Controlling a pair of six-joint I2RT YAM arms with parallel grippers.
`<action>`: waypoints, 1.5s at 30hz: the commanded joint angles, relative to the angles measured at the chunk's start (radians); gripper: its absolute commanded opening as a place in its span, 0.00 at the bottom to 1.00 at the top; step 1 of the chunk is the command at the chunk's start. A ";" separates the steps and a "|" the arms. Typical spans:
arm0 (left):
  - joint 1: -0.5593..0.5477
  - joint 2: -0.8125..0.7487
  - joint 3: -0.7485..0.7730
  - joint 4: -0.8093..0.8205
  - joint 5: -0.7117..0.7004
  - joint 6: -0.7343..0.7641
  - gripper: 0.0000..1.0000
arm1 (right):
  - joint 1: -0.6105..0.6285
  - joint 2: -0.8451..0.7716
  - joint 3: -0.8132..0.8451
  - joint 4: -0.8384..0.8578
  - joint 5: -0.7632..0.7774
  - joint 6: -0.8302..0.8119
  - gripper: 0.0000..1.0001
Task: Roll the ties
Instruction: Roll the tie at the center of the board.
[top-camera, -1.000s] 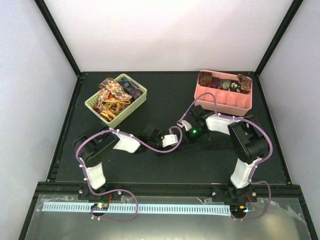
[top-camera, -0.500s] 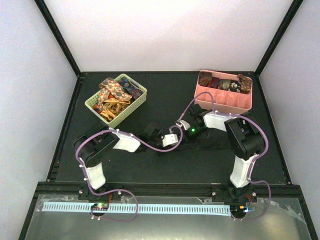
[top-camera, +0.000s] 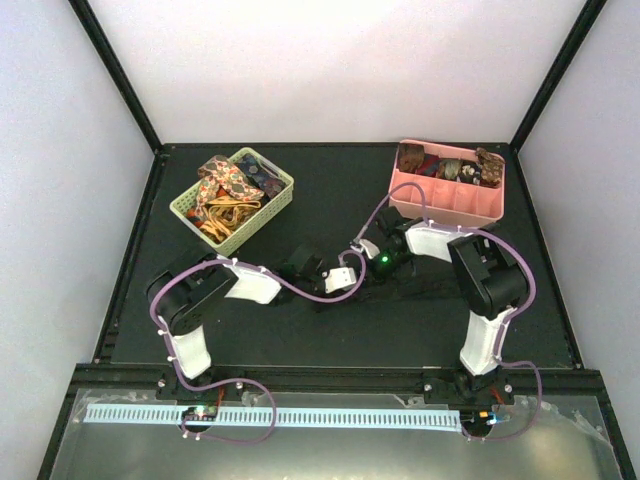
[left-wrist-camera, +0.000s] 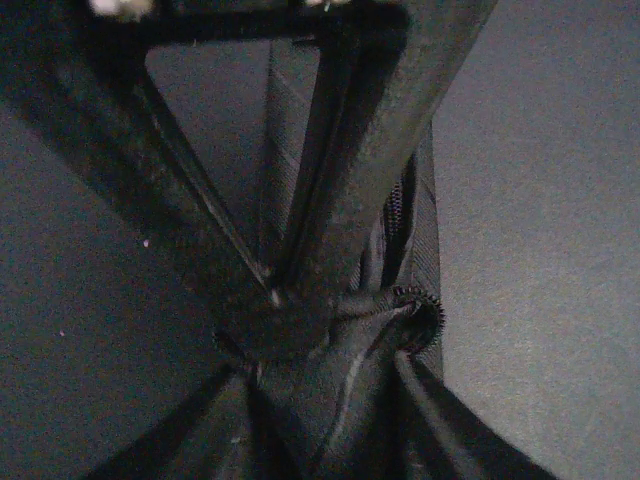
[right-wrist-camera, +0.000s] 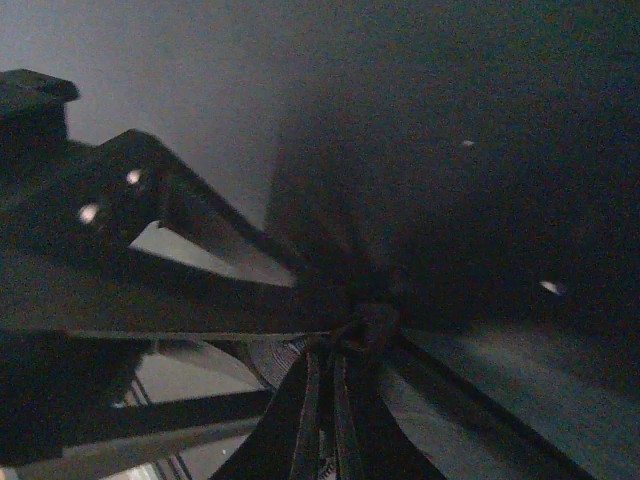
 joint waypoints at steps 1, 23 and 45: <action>-0.007 0.007 -0.019 -0.025 -0.067 -0.023 0.44 | 0.027 0.080 -0.057 0.027 -0.028 -0.049 0.01; 0.012 0.011 -0.252 0.536 0.203 -0.158 0.79 | -0.044 0.027 -0.159 0.130 -0.052 -0.051 0.02; -0.029 0.029 -0.075 0.171 -0.014 -0.080 0.24 | -0.061 0.016 -0.145 0.161 -0.096 -0.011 0.06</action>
